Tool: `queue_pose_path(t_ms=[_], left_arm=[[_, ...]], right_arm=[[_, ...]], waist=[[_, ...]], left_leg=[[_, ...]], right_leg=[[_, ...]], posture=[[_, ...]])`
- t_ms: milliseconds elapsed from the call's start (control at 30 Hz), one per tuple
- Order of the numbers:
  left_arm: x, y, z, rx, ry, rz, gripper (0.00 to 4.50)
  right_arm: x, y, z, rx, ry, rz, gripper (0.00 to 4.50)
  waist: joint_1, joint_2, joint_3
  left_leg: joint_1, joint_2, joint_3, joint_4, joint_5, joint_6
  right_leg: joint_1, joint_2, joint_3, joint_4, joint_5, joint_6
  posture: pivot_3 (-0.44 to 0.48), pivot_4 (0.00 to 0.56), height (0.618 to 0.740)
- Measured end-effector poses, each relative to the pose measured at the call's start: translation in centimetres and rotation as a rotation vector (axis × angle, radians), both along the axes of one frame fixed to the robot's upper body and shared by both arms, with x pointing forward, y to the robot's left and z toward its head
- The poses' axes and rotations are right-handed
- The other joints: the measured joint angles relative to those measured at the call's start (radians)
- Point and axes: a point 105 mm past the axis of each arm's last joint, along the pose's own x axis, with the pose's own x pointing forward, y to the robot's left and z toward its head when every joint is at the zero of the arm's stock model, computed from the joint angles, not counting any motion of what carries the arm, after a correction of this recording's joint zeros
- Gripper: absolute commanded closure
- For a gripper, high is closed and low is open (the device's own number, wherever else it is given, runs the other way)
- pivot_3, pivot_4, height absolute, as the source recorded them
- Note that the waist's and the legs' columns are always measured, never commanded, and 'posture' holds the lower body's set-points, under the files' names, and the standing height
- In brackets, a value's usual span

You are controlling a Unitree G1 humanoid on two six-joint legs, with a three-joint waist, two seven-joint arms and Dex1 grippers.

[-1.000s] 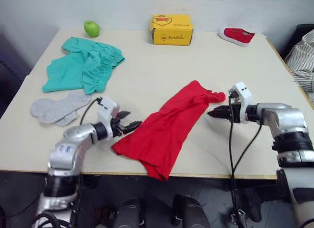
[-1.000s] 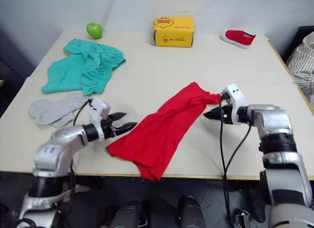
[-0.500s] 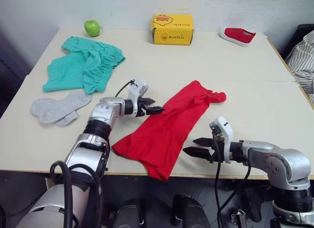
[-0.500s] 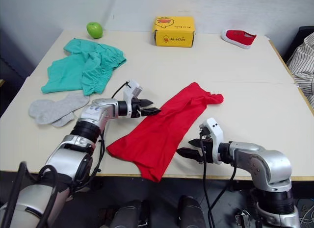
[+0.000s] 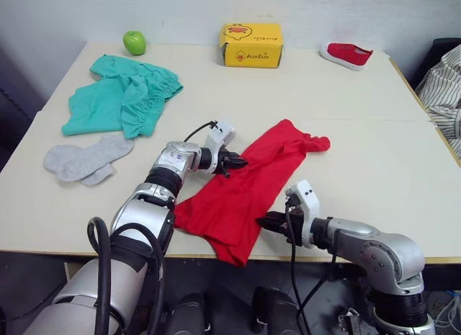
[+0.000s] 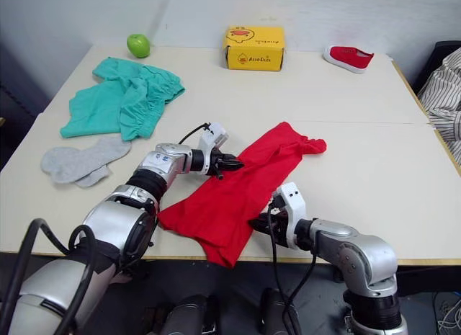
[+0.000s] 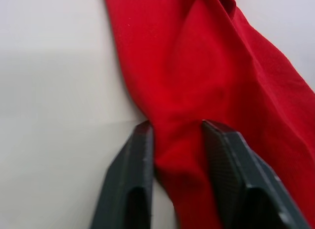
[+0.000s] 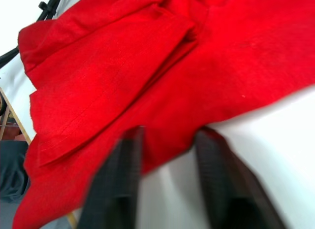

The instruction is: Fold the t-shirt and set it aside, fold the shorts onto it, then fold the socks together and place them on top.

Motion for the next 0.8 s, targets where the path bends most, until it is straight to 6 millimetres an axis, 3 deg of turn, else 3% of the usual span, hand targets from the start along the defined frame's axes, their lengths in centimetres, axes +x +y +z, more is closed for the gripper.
queue_pose_path(t_ms=[33, 300, 400, 600, 800], left_arm=[[0.0, -0.1, -0.1, -0.001, 0.0, -0.001, 4.48], [0.5, 0.6, -0.4, -0.084, -0.021, 0.081, 4.48], [1.0, 2.0, -0.4, -0.149, -0.041, 0.17, 4.48], [1.7, 7.6, 0.0, -0.323, -0.106, 0.472, 4.48], [0.4, 9.1, -0.1, -0.381, -0.143, 0.582, 4.48]], right_arm=[[0.1, 0.2, -0.1, 0.0, 0.0, 0.002, 4.49], [0.5, 0.3, 0.0, -0.029, -0.018, 0.044, 4.49], [1.1, -0.3, 0.3, -0.045, -0.019, 0.079, 4.49], [5.7, -3.1, 1.9, -0.113, -0.085, 0.036, 4.49], [9.0, -2.8, 2.6, -0.103, -0.125, 0.056, 4.49]], waist=[[-0.001, 0.0, 0.0], [-0.003, 0.0, 0.0], [-0.004, 0.0, 0.0], [-0.018, 0.0, 0.0], [-0.022, 0.001, 0.0]], left_leg=[[0.0, 0.0, 0.0, 0.0, 0.0, 0.0], [0.0, 0.0, 0.0, 0.0, 0.0, 0.0], [0.0, 0.0, 0.0, 0.001, 0.0, 0.001], [0.0, -0.001, 0.0, 0.001, 0.0, 0.001], [0.0, -0.002, 0.001, 0.001, 0.0, 0.001]], right_leg=[[0.0, 0.0, 0.0, 0.0, 0.0, 0.0], [0.0, 0.0, 0.001, 0.001, 0.0, 0.0], [0.0, -0.001, 0.001, 0.001, 0.0, 0.0], [0.0, -0.002, 0.001, 0.003, 0.0, 0.001], [0.0, -0.002, 0.001, 0.003, 0.001, 0.001]], posture=[[0.0, 0.15, 0.74], [0.0, 0.15, 0.74], [0.0, 0.15, 0.74], [0.0, 0.15, 0.74], [0.0, 0.15, 0.74]])
